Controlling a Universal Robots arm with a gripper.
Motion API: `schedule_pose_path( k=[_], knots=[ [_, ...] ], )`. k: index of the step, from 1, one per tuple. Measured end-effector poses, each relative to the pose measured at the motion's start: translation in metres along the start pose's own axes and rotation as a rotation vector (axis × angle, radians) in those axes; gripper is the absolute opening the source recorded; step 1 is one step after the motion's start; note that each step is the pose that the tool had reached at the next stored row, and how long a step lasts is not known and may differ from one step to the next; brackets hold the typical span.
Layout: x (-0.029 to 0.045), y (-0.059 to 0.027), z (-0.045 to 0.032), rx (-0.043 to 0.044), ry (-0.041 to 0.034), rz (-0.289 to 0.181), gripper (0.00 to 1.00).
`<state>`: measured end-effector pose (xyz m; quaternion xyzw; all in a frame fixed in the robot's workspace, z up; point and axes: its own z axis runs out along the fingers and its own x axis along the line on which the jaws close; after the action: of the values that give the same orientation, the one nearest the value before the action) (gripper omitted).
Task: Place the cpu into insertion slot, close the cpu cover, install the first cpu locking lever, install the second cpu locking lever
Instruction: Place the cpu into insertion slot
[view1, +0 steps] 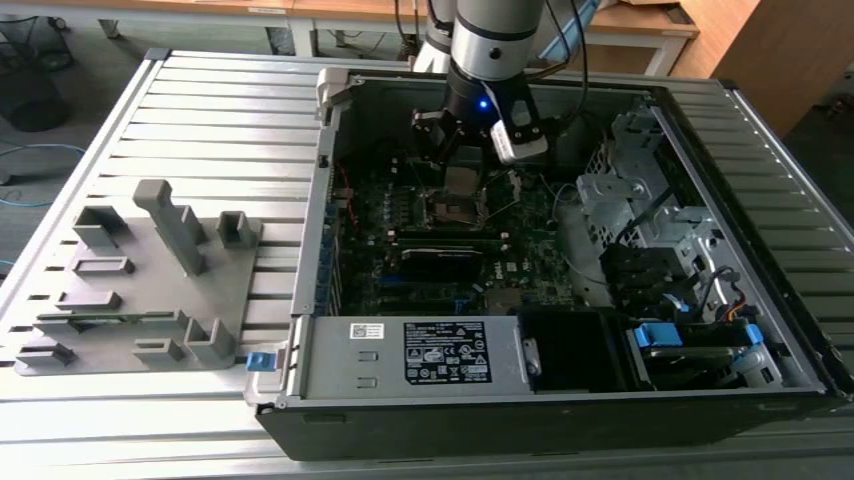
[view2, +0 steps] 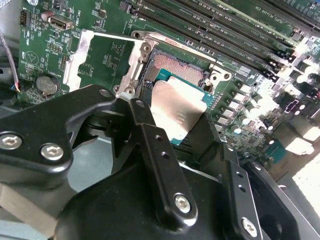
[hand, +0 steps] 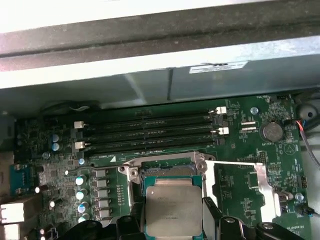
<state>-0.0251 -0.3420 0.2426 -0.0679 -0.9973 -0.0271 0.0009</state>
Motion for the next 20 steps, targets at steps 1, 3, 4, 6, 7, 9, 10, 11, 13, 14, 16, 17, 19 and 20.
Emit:
schedule_pose_path(
  k=[1,3,4,6,7,9,10,11,13,14,16,17,19,20],
  knots=[
    [0.0,0.0,0.0001,-0.0001,-0.0008,0.015,0.54],
    [0.0,0.0,0.0005,-0.0004,-0.0027,0.05,0.54],
    [0.0,0.0,0.0008,-0.0005,-0.0037,0.068,0.54],
    [0.0,-0.0001,0.0013,-0.0006,-0.0057,0.105,0.54],
    [0.0,-0.0001,0.0016,-0.0007,-0.0066,0.123,0.54],
    [0.0,-0.0001,0.0022,-0.0008,-0.0086,0.159,0.54],
    [0.0,-0.0001,0.0025,-0.0009,-0.0095,0.177,0.54],
    [0.0,-0.0002,0.0028,-0.001,-0.0105,0.195,0.54],
    [0.0,-0.0002,0.0034,-0.0012,-0.0125,0.232,0.54],
    [0.0,-0.0002,0.0037,-0.0013,-0.0135,0.25,0.54],
    [0.0,-0.0002,0.0043,-0.0015,-0.0154,0.286,0.54],
    [0.0,-0.0003,0.0046,-0.0015,-0.0164,0.304,0.54],
    [0.0,-0.0003,0.0047,-0.0016,-0.0179,0.334,0.54],
    [0.0,-0.0003,0.0047,-0.0016,-0.0179,0.335,0.54]
  ],
)
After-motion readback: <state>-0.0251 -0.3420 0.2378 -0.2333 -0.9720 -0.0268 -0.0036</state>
